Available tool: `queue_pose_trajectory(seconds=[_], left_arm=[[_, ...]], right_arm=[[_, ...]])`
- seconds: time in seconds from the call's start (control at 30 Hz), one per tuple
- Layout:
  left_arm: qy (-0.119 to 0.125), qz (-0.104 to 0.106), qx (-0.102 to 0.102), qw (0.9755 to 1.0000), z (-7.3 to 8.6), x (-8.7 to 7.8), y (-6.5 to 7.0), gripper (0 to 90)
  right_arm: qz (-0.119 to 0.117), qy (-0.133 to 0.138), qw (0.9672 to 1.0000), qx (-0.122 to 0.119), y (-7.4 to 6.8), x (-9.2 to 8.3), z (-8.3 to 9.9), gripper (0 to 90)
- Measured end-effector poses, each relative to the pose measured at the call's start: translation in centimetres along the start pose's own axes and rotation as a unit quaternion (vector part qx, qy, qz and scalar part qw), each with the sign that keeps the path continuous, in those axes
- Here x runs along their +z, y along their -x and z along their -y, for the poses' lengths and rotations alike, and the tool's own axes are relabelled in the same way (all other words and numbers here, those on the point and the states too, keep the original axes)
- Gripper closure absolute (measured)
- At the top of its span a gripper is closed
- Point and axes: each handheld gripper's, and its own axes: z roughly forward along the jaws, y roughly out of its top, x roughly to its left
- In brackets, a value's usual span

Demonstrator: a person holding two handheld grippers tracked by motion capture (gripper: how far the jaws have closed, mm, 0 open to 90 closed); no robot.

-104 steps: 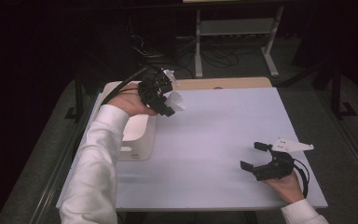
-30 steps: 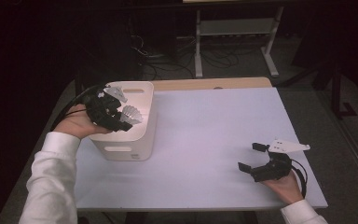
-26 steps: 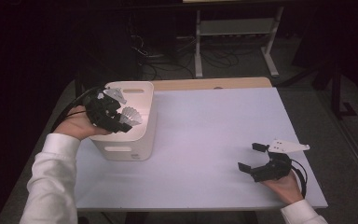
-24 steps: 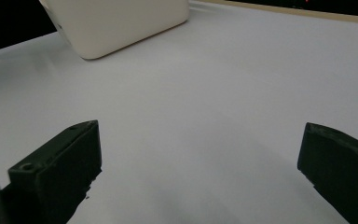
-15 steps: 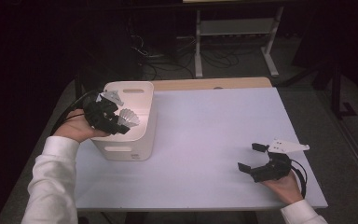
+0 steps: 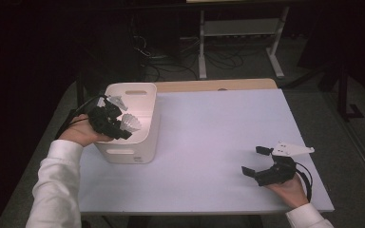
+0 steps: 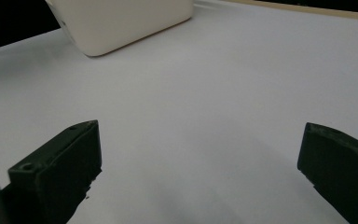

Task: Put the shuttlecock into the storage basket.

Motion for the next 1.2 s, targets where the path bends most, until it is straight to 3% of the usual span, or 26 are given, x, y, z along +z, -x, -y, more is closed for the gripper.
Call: queue_pose_trajectory(seconds=[0.13,0.27,0.47,0.7,0.83,0.93,1.2], left_arm=[[-0.004,0.002,0.004,1.0,-0.2,0.3,0.2,48.7],[-0.003,-0.019,0.002,0.9998,-0.3,0.1,0.2,38.1],[0.01,-0.018,-0.008,0.9998,-0.1,-0.5,0.0,16.8],[0.022,-0.021,-0.007,0.9995,-0.2,-0.9,-0.1,1.1],[0.024,-0.031,-0.015,0.9991,0.0,-1.0,-0.2,0.0],[0.046,-0.029,-0.024,0.9983,0.2,-1.4,-0.3,0.0],[0.083,-0.018,-0.013,0.9963,0.5,-3.0,0.2,0.0]], right_arm=[[0.0,0.001,1.0,-0.002,0.0,0.0,0.0,0.0],[-0.001,0.001,1.0,-0.001,0.0,0.0,0.0,0.0],[-0.004,0.004,1.0,0.001,0.0,0.0,0.0,0.0],[-0.004,0.003,1.0,0.001,0.0,0.0,0.0,0.0],[-0.005,0.004,1.0,0.003,0.0,0.0,0.0,0.0],[-0.005,0.006,1.0,0.003,0.0,0.0,0.0,0.0],[0.0,0.011,0.9999,0.009,0.3,-0.3,0.0,0.0]])
